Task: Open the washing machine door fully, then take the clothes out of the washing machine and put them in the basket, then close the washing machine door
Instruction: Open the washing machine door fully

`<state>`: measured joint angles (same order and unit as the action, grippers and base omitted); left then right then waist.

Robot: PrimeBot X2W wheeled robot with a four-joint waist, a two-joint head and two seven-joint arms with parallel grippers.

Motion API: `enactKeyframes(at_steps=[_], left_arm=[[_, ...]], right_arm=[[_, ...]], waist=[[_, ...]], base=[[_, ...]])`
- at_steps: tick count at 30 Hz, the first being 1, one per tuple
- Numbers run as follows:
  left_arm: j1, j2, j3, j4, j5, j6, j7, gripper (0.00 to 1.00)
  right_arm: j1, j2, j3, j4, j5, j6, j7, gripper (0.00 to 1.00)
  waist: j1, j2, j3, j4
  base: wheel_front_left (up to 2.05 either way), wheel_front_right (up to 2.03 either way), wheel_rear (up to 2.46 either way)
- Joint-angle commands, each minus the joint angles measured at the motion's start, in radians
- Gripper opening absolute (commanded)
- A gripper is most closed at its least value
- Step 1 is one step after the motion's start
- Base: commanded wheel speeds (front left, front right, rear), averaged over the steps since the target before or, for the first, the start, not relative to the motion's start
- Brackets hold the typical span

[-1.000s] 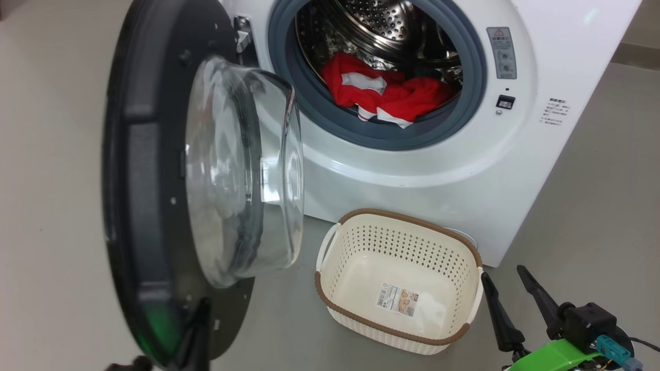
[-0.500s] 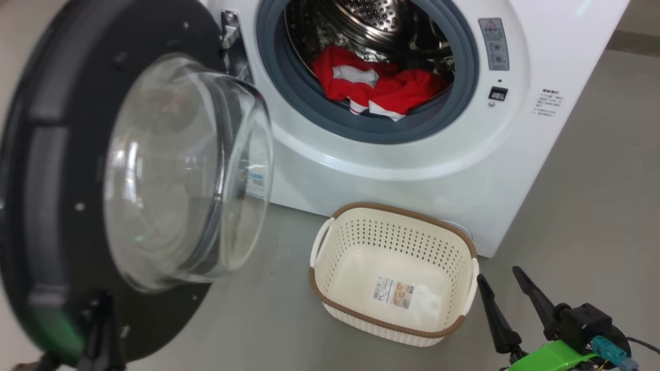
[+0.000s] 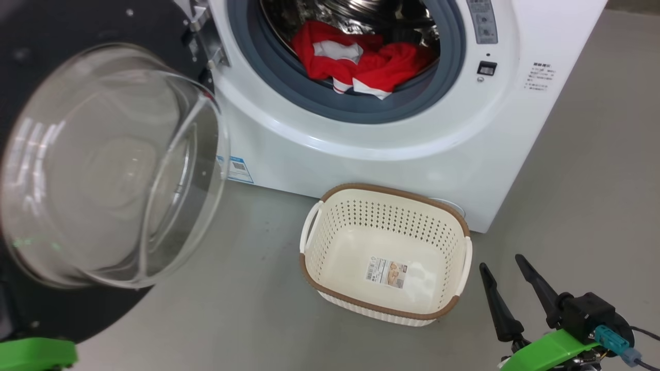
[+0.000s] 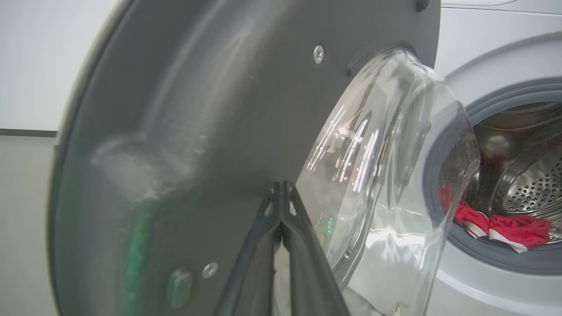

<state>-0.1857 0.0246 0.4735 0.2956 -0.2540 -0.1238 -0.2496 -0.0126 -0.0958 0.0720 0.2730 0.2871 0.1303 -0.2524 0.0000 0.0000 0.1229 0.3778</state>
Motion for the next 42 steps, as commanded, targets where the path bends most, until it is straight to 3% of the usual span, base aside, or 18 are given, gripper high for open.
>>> enactKeyframes(at_steps=[1,15,24,34,42], left_arm=[[-0.049,0.052,0.071,-0.009,0.011,0.003,-0.012,0.0],[-0.163,0.12,0.201,0.129,0.037,-0.006,-0.012,0.0],[-0.201,0.165,0.2,0.19,0.039,-0.007,-0.012,0.0],[-0.165,0.154,0.188,0.173,0.043,-0.007,-0.012,0.0],[-0.051,0.112,0.085,0.11,0.016,-0.007,-0.012,0.0]], right_arm=[[-0.039,-0.016,0.021,-0.025,-0.013,0.0,-0.009,1.0],[-0.068,-0.026,0.019,-0.026,-0.021,0.0,-0.009,1.0],[-0.079,-0.024,0.015,-0.026,-0.025,0.0,-0.009,1.0],[-0.065,-0.015,0.014,-0.021,-0.022,0.0,-0.009,1.0],[-0.045,-0.008,0.02,-0.015,-0.013,0.0,-0.009,1.0]], waist=[[0.0,0.0,0.016,-0.012],[0.0,0.0,0.066,-0.036],[0.0,0.0,0.073,-0.045],[0.0,0.0,0.035,-0.044],[0.0,0.0,-0.023,-0.052]], base=[[0.0,0.0,0.0],[0.0,0.0,0.0],[0.0,0.0,0.0],[0.0,0.0,0.0],[0.0,0.0,0.0]])
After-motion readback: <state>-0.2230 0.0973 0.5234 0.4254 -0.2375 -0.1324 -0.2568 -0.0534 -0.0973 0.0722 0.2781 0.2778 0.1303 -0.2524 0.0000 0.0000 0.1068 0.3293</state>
